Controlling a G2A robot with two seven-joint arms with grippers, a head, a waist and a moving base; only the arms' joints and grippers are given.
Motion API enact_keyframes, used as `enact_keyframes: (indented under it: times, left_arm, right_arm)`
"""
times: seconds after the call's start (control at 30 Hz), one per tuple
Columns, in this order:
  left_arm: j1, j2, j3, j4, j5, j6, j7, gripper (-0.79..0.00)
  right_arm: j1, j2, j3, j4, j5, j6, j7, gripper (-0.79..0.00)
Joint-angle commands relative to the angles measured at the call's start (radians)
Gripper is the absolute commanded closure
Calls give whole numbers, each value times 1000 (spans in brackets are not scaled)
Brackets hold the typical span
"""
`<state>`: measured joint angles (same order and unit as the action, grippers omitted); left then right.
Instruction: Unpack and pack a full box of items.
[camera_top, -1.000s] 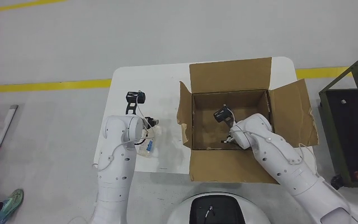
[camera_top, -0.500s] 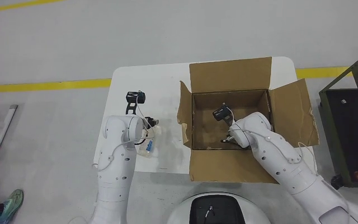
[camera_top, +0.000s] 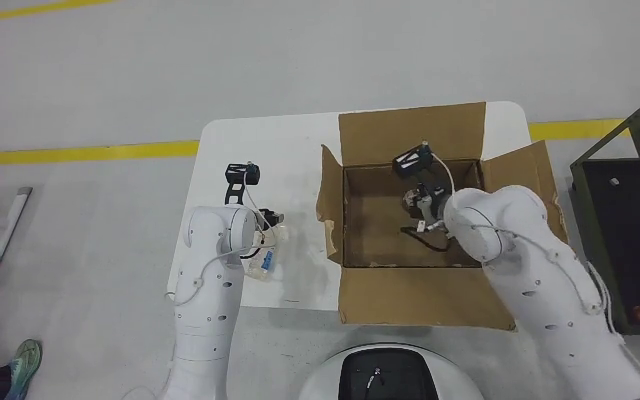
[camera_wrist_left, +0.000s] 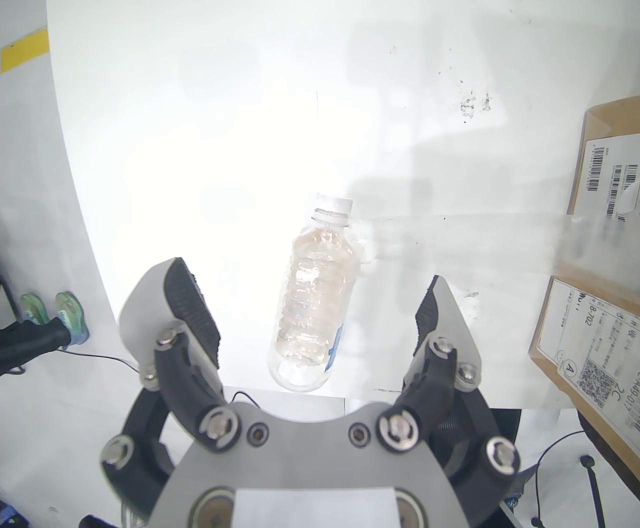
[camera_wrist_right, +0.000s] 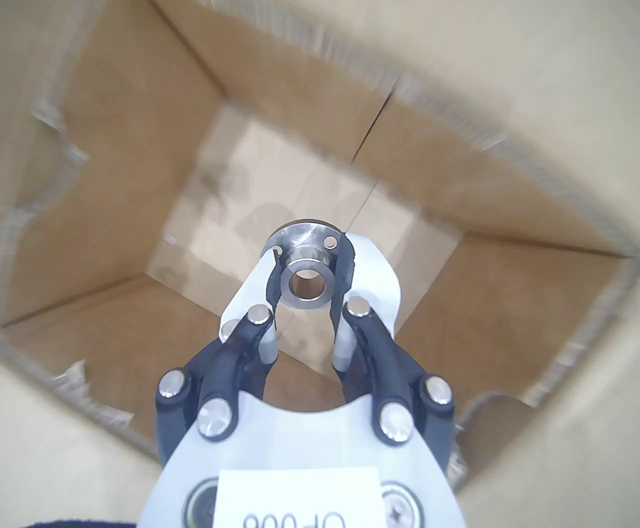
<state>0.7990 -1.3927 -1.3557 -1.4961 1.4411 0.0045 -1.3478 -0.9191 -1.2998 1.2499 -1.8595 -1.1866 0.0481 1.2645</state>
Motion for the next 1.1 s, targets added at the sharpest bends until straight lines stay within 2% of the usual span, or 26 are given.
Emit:
enact_keyframes:
  times: [0.0,0.17,0.6,0.73,0.9,1.07]
  left_arm:
    - [0,0,0,0,0,0,0,-785]
    - [0,0,0,0,0,0,0,-785]
    - [0,0,0,0,0,0,0,-785]
    - [0,0,0,0,0,0,0,-785]
    - [0,0,0,0,0,0,0,-785]
    - [0,0,0,0,0,0,0,-785]
  right_arm:
    - [-45,7,70,-103,30,-14,-50,0]
    - [-140,18,194,-242,93,-9,-139,0]
    - [-140,18,194,-242,93,-9,-139,0]
    - [-151,23,220,-277,76,-29,-180,0]
    - [-105,30,354,-334,132,6,-195,0]
    - [-63,45,525,-333,160,13,-184,0]
